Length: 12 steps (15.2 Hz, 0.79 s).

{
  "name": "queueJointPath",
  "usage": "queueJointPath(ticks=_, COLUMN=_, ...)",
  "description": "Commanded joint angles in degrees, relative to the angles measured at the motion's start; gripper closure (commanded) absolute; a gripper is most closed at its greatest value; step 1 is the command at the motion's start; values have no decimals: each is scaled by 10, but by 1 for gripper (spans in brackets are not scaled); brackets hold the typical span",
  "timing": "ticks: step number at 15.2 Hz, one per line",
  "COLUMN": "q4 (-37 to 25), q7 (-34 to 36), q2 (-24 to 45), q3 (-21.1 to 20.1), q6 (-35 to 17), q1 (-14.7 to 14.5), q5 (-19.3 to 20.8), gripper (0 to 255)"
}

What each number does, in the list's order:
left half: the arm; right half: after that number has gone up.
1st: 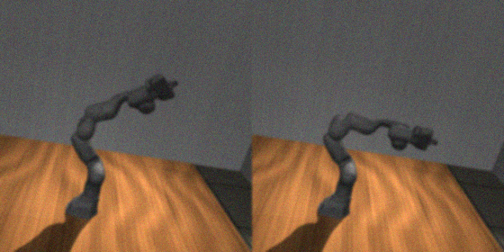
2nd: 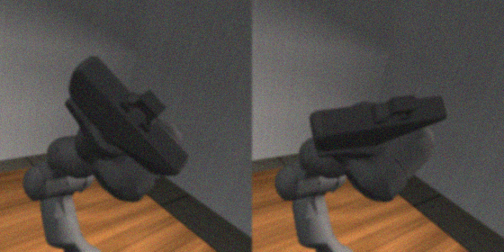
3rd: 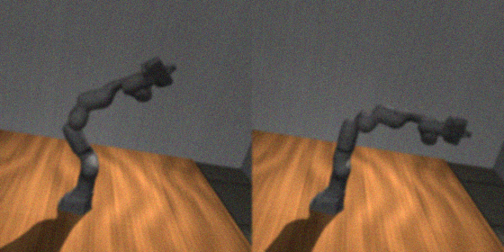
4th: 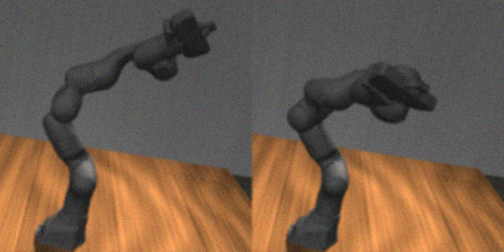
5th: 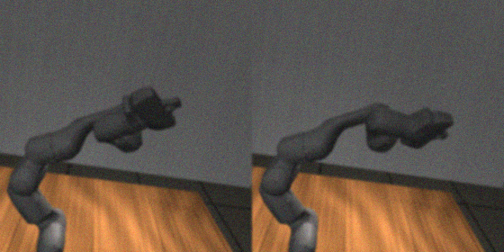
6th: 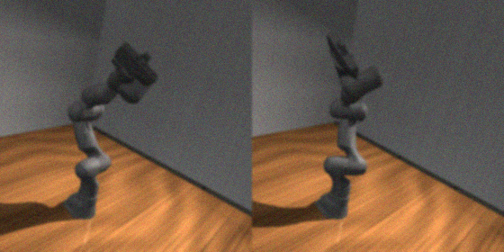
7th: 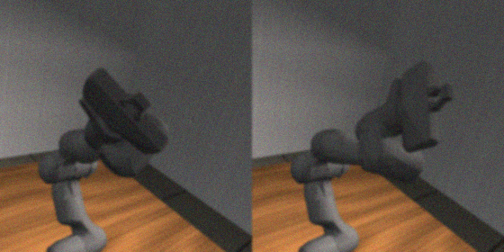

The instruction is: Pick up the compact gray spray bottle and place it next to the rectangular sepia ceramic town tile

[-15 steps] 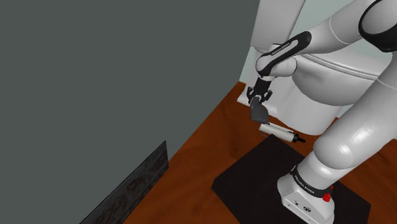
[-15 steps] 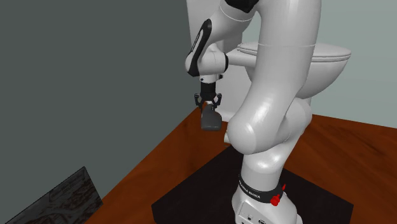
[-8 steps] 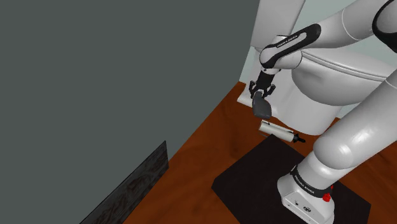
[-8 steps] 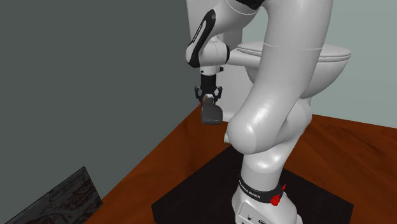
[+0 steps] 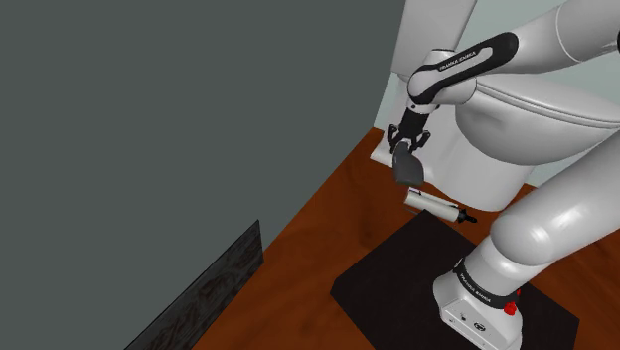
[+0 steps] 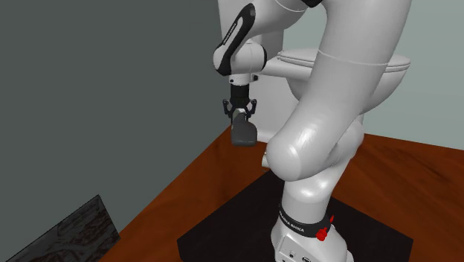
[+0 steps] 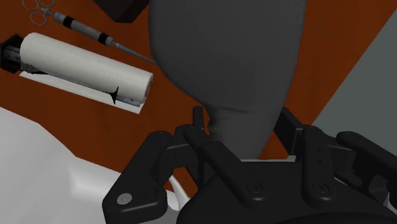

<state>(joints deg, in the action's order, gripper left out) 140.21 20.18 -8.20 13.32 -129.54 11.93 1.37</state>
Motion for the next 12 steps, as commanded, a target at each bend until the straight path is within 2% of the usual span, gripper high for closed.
queueJointPath(ticks=1, q4=36, q7=31, q2=-34, q3=-16, q6=-2, q1=-10, q5=5, gripper=255)
queueJointPath(ticks=6, q4=106, q7=100, q2=-104, q3=-61, q6=-3, q1=-36, q5=0, gripper=255)
queueJointPath(ticks=12, q4=170, q7=182, q2=-175, q3=-123, q6=3, q1=-79, q5=-29, gripper=255)
